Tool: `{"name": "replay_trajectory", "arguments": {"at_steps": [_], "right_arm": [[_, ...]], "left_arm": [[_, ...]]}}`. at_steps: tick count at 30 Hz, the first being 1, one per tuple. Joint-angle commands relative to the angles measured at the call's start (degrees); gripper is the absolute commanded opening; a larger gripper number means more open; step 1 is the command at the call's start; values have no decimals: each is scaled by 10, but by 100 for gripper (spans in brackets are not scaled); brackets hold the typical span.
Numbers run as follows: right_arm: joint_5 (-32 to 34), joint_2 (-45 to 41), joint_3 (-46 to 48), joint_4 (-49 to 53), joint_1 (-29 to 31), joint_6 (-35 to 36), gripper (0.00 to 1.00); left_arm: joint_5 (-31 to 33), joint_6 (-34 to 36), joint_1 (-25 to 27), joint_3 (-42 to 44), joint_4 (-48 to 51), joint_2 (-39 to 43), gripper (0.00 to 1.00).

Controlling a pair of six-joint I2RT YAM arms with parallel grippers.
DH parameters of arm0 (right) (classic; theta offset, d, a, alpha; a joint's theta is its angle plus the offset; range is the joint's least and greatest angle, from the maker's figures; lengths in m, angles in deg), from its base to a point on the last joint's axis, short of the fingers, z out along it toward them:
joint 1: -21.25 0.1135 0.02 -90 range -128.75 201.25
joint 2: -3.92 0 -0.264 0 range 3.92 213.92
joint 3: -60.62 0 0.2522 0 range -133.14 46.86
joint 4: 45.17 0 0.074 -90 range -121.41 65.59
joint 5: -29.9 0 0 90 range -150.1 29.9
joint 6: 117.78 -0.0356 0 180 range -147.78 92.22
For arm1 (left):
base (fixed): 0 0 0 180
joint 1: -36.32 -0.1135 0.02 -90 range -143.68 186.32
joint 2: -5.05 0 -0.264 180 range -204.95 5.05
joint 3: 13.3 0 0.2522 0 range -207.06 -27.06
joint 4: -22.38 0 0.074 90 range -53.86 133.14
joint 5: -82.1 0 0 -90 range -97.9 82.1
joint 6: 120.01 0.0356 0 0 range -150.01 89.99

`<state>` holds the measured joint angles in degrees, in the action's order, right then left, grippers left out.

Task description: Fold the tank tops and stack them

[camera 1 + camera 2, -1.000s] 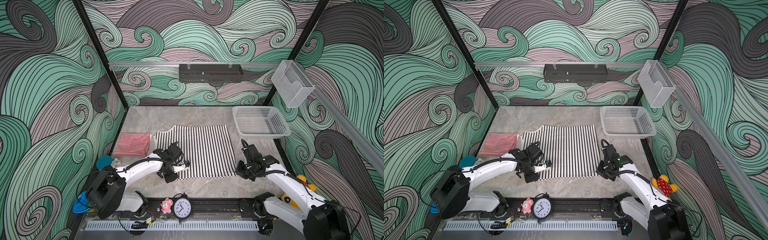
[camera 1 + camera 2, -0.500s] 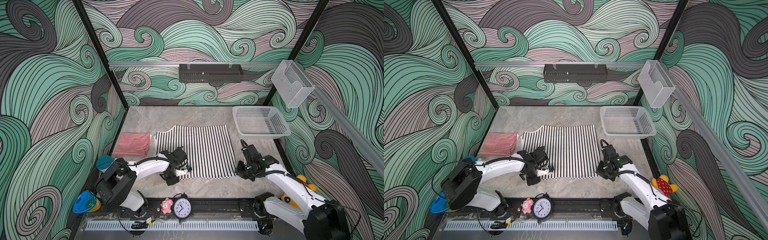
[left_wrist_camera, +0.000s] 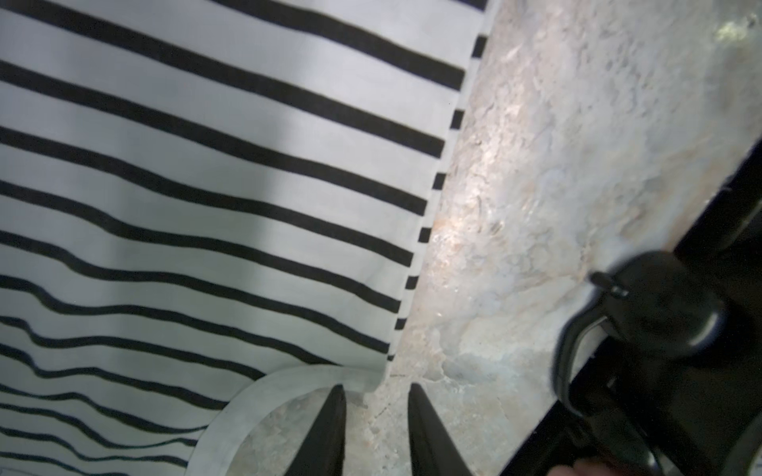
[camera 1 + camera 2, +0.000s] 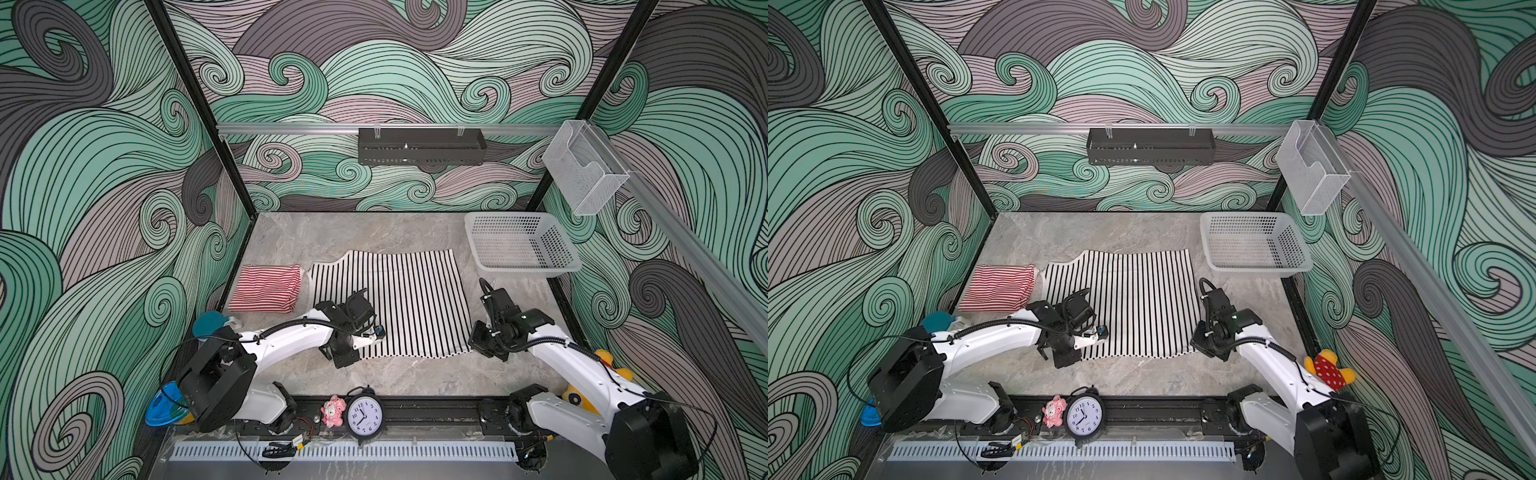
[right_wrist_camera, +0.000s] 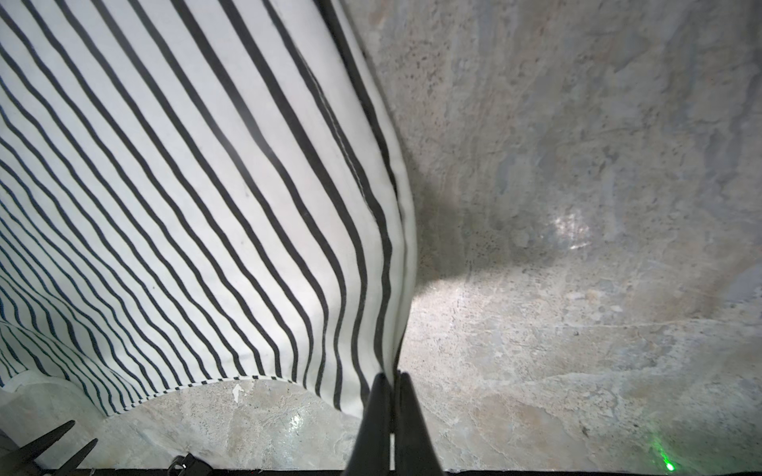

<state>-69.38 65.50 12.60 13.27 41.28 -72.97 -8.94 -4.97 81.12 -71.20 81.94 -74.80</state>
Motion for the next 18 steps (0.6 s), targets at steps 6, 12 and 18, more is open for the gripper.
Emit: {"name": "replay_trajectory", "arguments": {"at_steps": [6,12,18], "right_arm": [[-2,0,-4,-1,3,2,0],[2,-11,2,3,3,0,0],[6,-9,-13,10,3,6,0]], "left_arm": [[20,14,6,-16,-17,-62,31],[18,21,10,-19,-10,-88,30],[15,24,41,-12,-5,-106,30]]}}
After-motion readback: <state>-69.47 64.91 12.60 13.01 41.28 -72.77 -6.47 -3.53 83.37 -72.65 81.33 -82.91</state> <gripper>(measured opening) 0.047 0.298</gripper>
